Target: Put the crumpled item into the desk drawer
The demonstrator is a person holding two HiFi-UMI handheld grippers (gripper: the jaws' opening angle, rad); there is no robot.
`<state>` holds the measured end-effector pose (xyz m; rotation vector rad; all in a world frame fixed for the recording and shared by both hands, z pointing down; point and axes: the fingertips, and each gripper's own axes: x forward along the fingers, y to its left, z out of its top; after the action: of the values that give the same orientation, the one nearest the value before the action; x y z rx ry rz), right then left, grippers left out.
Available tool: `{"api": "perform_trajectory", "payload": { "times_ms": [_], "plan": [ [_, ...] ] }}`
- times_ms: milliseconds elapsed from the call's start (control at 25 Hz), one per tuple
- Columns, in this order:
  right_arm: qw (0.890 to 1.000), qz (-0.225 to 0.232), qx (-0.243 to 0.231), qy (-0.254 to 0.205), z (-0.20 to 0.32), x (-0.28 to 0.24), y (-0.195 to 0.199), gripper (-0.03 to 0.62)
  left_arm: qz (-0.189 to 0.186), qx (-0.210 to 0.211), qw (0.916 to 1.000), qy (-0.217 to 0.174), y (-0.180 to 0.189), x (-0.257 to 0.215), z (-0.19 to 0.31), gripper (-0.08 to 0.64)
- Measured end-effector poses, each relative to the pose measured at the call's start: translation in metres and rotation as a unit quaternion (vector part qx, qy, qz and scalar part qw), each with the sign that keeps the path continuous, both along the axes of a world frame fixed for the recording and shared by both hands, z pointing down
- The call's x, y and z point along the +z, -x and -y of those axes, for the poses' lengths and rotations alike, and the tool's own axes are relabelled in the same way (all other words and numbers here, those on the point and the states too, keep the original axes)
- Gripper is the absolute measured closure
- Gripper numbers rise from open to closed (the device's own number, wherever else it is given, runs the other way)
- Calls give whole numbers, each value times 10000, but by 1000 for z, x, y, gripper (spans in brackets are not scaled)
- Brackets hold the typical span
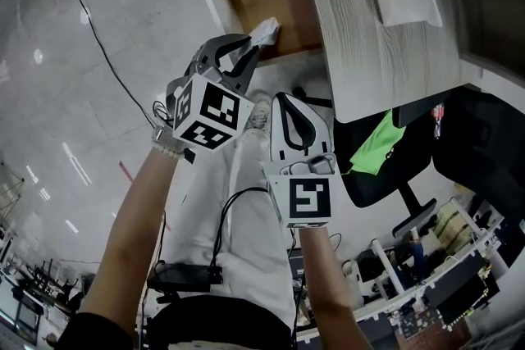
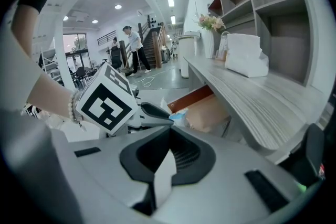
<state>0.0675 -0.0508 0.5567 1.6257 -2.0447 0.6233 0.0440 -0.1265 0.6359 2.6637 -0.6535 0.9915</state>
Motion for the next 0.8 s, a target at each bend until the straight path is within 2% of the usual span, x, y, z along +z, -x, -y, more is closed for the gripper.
{"api": "perform_trajectory", "payload": {
  "times_ms": [200, 360, 440, 680, 800],
  "plan": [
    [9999, 136, 29, 28, 1, 0, 1, 588, 5, -96, 9999, -33, -1, 2, 4, 416],
    [9999, 15, -33, 152, -6, 7, -3, 588, 26, -113, 9999, -79, -3, 1, 5, 381],
    [9999, 118, -29, 88, -3, 5, 0, 588, 20, -162, 9998, -107, -2, -1, 6, 370],
    [9997, 245, -58, 49, 0, 3, 6, 588, 155, -575, 9977, -316, 12, -4, 18, 370],
    [9996, 257, -102, 30, 0, 2, 8, 588, 185, -844, 9952, -449, 19, -6, 27, 406]
  ]
}}
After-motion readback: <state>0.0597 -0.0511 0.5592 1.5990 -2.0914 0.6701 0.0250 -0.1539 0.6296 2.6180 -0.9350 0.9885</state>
